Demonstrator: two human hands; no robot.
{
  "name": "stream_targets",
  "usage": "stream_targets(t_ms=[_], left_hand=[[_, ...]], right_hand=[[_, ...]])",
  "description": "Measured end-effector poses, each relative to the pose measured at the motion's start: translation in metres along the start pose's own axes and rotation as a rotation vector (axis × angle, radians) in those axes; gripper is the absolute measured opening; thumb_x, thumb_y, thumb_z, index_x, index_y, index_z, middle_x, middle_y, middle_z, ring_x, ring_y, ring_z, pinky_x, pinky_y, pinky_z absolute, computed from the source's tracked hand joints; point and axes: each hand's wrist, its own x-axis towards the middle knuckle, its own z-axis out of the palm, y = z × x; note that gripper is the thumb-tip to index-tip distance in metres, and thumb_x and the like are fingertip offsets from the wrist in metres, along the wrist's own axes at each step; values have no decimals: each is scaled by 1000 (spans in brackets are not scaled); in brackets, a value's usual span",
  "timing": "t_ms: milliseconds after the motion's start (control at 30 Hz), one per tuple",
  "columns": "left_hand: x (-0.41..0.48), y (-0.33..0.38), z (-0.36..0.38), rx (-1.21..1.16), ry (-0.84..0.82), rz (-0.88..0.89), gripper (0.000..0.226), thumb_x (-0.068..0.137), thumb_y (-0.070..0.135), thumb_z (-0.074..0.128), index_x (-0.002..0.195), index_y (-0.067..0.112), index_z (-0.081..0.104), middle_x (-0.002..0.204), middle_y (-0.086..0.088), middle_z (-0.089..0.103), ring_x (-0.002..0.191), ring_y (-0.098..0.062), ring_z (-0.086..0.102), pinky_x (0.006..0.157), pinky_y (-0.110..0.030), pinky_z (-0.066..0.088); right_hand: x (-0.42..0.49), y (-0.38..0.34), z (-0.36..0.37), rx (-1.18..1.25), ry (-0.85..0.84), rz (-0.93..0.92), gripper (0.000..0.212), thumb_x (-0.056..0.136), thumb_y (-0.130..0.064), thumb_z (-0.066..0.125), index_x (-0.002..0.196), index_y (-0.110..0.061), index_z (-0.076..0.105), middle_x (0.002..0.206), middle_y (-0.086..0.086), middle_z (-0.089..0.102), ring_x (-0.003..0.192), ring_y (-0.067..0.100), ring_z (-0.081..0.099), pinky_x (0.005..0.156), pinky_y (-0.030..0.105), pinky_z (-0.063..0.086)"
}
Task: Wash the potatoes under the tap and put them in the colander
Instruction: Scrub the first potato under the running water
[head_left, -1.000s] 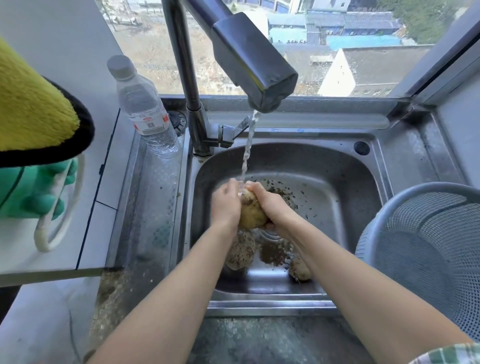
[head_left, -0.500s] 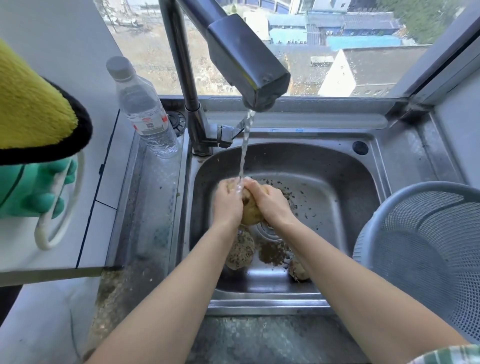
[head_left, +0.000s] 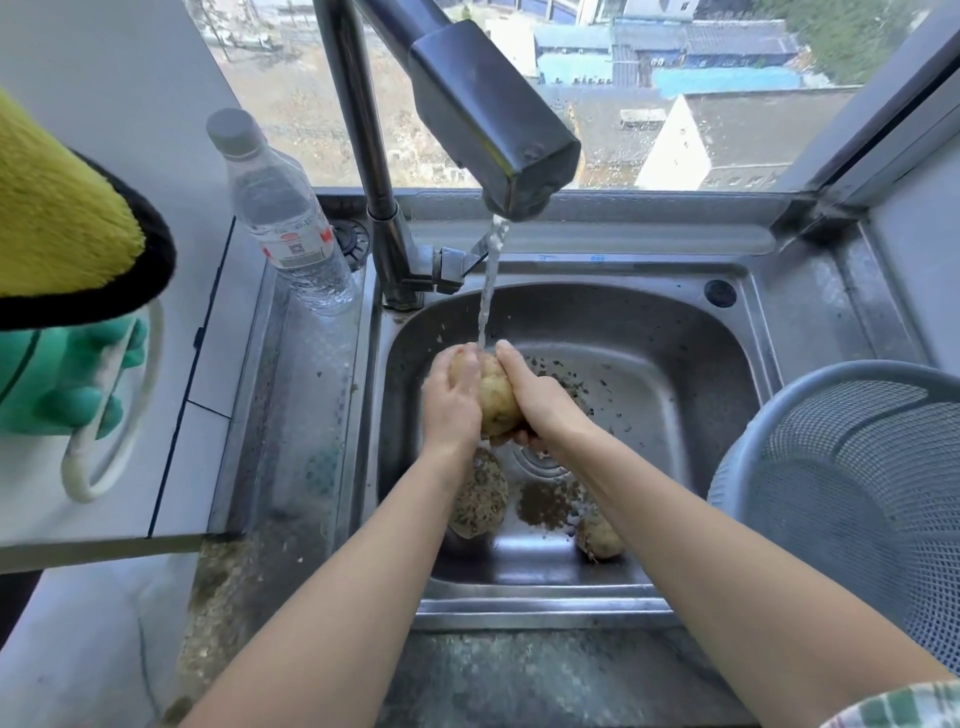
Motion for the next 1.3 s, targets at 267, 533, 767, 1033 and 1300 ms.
stream_targets(t_ms=[267, 533, 767, 1033, 1300], left_hand=[[-3, -5, -7, 25, -145, -27, 21, 98, 29, 58, 119, 25, 56, 118, -7, 63, 108, -28, 66, 83, -46, 60], [-2, -6, -6, -70, -105, -83, 18, 92, 39, 59, 109, 35, 60, 124, -11, 61, 108, -32, 66, 84, -56, 59], [7, -4, -8, -204, 58, -265, 25, 101, 41, 41, 107, 28, 62, 122, -15, 63, 110, -33, 65, 90, -56, 57], [1, -6, 5, -241, 61, -260, 30, 106, 34, 35, 121, 15, 53, 113, -12, 64, 100, -24, 65, 85, -42, 58], [5, 5, -3, -458, 165, -470, 41, 102, 41, 44, 132, 14, 54, 122, -19, 62, 105, -33, 64, 83, -49, 58]], right_hand=[[8, 11, 5, -44, 85, -34, 88, 84, -82, 25, 84, -8, 72, 69, 18, 73, 41, 15, 53, 45, 27, 40], [14, 14, 10, -91, 166, -150, 92, 79, -82, 13, 91, -14, 73, 71, 12, 74, 68, 28, 72, 79, 42, 56], [10, 15, 16, -32, 121, -192, 93, 72, -84, 10, 108, -18, 65, 107, 16, 70, 98, 36, 67, 90, 53, 54], [3, 6, 20, 188, 212, -284, 40, 88, -59, 56, 91, -19, 59, 94, 1, 68, 91, 19, 68, 83, 40, 58], [4, 3, 18, 190, -9, -374, 38, 87, -39, 67, 119, -21, 57, 114, 2, 60, 108, 19, 61, 92, 42, 56]])
